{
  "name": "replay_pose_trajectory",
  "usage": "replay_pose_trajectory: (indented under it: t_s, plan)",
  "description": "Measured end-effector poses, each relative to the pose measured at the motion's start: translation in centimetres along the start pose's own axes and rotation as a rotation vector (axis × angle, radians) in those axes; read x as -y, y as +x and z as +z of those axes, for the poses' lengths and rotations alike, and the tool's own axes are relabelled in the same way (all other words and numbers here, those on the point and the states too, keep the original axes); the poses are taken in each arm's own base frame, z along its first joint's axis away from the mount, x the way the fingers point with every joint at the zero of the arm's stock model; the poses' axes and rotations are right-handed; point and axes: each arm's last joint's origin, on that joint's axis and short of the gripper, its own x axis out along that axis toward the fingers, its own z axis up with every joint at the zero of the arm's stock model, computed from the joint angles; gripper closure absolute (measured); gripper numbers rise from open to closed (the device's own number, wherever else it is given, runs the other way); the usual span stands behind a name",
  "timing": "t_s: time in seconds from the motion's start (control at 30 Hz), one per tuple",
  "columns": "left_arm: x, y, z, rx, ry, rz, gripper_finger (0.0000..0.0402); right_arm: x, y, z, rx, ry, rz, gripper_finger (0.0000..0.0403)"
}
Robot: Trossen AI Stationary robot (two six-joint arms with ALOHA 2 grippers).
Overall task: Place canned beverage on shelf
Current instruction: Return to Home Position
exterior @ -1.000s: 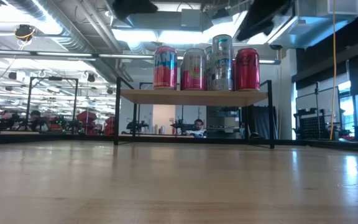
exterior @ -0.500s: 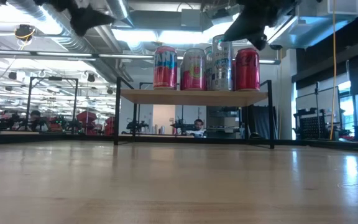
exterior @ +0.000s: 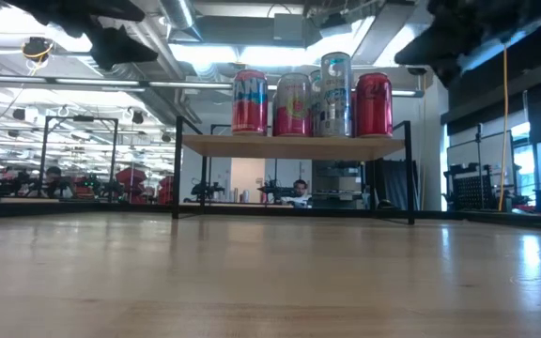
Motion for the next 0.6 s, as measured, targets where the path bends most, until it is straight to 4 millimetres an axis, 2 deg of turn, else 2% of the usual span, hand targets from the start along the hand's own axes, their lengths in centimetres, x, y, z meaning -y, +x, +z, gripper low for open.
replay_pose_trajectory:
  t_s: [0.2,0.3,0.4,0.6]
  plan:
    - [0.1,0.5,-0.3,0.089,0.066,-0.03,0.0053,1.1,-1.4,-2.9,0.026,0.017,-0.01,0.0401]
    - [-0.1,0.8,-1.6,0.126,0.086,-0.082,0.0053,1.4,-1.4,-3.6,0.013,-0.003,-0.014,0.04]
    - [-0.4,1.1,-3.5,0.139,0.084,-0.122,0.0053,1.3,-1.6,-3.2,0.05,0.012,-0.002,0.04]
    - [-1.3,1.6,-7.5,0.089,0.052,-0.132,0.0053,1.1,-1.9,-3.3,0.047,-0.164,0.04,0.04]
